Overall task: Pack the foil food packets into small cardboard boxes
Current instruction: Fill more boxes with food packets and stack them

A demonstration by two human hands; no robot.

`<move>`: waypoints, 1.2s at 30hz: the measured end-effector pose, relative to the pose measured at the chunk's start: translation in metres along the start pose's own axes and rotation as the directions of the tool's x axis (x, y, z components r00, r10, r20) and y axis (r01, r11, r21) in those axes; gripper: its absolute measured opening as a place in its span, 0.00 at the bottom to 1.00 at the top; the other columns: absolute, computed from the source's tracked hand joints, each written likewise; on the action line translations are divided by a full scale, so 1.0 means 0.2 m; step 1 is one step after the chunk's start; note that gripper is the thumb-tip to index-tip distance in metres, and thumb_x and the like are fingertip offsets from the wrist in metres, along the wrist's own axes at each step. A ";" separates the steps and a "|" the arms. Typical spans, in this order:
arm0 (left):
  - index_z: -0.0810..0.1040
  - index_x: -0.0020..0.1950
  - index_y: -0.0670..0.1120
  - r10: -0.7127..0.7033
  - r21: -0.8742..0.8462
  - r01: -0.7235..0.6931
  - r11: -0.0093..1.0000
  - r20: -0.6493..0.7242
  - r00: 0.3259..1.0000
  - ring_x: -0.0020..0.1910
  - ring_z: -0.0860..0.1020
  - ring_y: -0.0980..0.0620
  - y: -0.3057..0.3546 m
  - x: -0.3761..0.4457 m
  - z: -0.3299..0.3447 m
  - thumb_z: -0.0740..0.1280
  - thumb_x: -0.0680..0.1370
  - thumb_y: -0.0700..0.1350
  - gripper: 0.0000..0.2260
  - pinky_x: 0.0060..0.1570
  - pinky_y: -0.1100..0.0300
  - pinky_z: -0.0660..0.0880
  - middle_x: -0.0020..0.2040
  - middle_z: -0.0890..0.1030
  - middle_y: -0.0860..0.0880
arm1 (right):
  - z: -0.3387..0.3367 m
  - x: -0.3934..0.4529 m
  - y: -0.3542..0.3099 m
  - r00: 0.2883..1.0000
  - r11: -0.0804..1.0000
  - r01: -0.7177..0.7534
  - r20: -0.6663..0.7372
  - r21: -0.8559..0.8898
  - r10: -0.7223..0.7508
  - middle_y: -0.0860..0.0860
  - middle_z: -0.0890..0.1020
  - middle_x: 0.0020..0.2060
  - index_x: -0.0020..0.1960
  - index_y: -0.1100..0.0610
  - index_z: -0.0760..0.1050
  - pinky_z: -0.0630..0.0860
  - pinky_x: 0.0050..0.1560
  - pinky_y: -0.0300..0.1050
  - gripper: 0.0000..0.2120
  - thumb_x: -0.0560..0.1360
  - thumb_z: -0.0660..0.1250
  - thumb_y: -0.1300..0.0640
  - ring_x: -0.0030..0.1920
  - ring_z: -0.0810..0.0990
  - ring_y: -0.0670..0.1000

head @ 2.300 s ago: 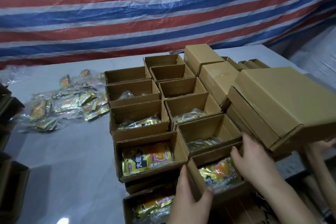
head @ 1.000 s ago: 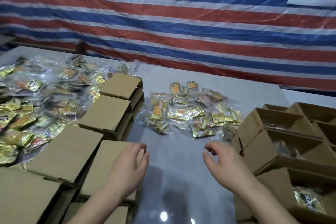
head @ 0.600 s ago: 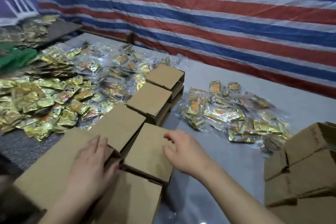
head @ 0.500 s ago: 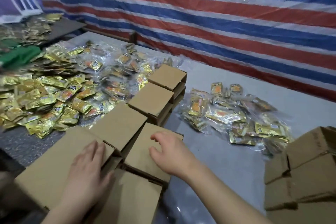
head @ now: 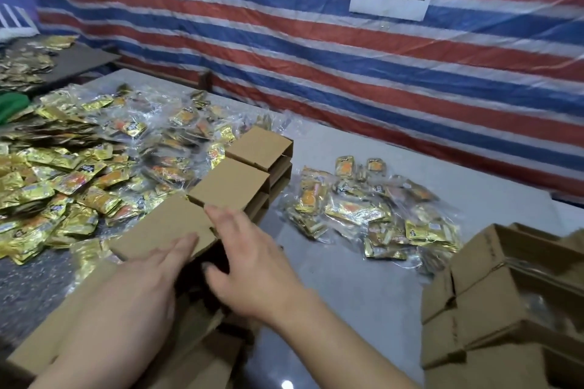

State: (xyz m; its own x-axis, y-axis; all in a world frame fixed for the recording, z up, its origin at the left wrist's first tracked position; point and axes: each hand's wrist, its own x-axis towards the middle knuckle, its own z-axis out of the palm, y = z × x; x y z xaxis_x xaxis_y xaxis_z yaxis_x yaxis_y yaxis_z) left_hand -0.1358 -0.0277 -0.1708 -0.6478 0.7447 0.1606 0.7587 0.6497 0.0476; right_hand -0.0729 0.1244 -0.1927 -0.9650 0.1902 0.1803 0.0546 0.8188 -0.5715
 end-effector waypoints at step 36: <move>0.73 0.40 0.55 0.206 -0.569 0.075 0.819 0.413 0.887 0.43 0.74 0.60 0.91 0.31 1.33 0.67 0.75 0.62 0.12 0.43 0.66 0.70 0.42 0.75 0.55 | 0.11 -0.96 1.18 0.374 0.372 -0.927 0.047 0.052 0.926 0.45 0.75 0.44 0.44 0.47 0.66 0.74 0.53 0.42 0.07 0.80 0.62 0.50 0.47 0.76 0.46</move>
State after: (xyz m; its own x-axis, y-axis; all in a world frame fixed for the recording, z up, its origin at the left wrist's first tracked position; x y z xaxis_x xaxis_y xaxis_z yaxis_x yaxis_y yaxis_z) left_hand -0.0567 0.1766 -0.4150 -0.4469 0.8576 -0.2546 0.6118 0.5007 0.6124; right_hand 0.1191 0.2703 -0.3796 -0.3228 0.8042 -0.4991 0.9013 0.1003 -0.4214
